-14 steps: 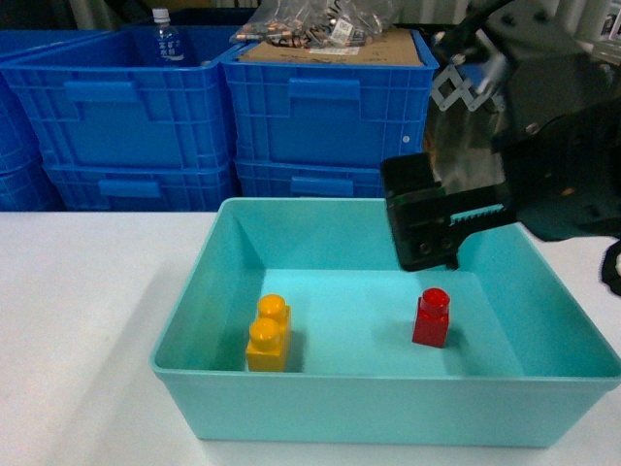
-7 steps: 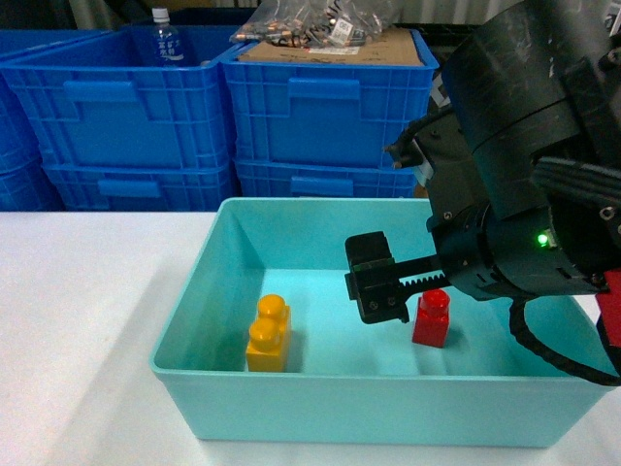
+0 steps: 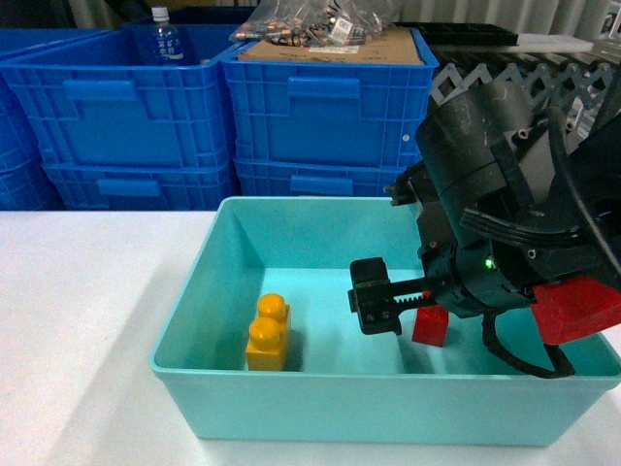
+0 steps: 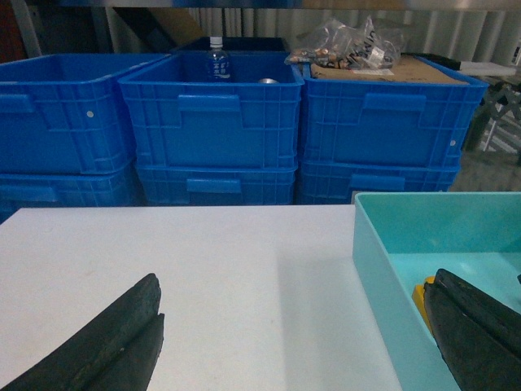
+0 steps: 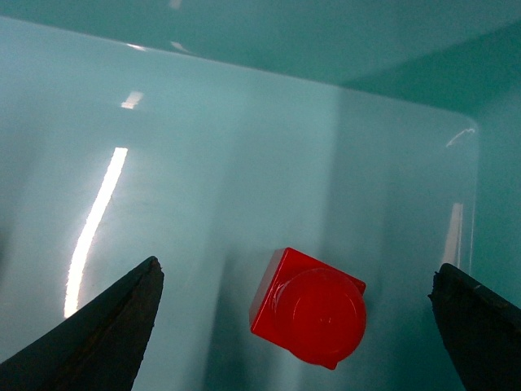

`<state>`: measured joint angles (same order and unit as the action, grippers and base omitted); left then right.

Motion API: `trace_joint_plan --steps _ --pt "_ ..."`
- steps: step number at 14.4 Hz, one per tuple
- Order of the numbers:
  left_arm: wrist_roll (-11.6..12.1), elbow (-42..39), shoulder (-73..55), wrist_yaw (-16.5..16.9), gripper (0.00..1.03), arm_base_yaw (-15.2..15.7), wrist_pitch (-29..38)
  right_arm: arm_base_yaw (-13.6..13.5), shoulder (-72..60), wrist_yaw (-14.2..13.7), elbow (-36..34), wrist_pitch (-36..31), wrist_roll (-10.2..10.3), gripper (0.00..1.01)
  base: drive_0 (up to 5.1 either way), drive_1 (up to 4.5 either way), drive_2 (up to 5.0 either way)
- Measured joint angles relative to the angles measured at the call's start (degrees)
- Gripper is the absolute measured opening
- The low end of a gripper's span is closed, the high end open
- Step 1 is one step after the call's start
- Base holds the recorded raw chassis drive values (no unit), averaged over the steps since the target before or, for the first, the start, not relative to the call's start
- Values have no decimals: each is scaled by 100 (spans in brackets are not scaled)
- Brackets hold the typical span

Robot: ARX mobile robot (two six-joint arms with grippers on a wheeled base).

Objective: Pick red block from blue box to shelf

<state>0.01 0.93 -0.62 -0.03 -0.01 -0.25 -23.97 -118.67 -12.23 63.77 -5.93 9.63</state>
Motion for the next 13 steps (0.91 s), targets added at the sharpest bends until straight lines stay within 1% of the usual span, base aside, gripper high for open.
trace_joint_plan --steps 3,4,9,10,11,13 --pt "0 0 0 2 98 0 0 15 -269 22 140 37 33 97 0 0 0" --pt "0 0 0 0 98 0 0 15 -332 15 175 35 35 89 0 0 0" --pt "0 0 0 0 98 0 2 37 -474 20 219 -33 37 33 0 0 0" --pt "0 0 0 2 98 0 0 37 -472 20 216 -107 35 29 0 0 0" --pt "0 0 0 0 98 0 2 39 -459 13 201 -186 37 29 0 0 0" --pt "0 0 0 0 98 0 2 42 -173 22 -76 -424 68 29 0 0 0"
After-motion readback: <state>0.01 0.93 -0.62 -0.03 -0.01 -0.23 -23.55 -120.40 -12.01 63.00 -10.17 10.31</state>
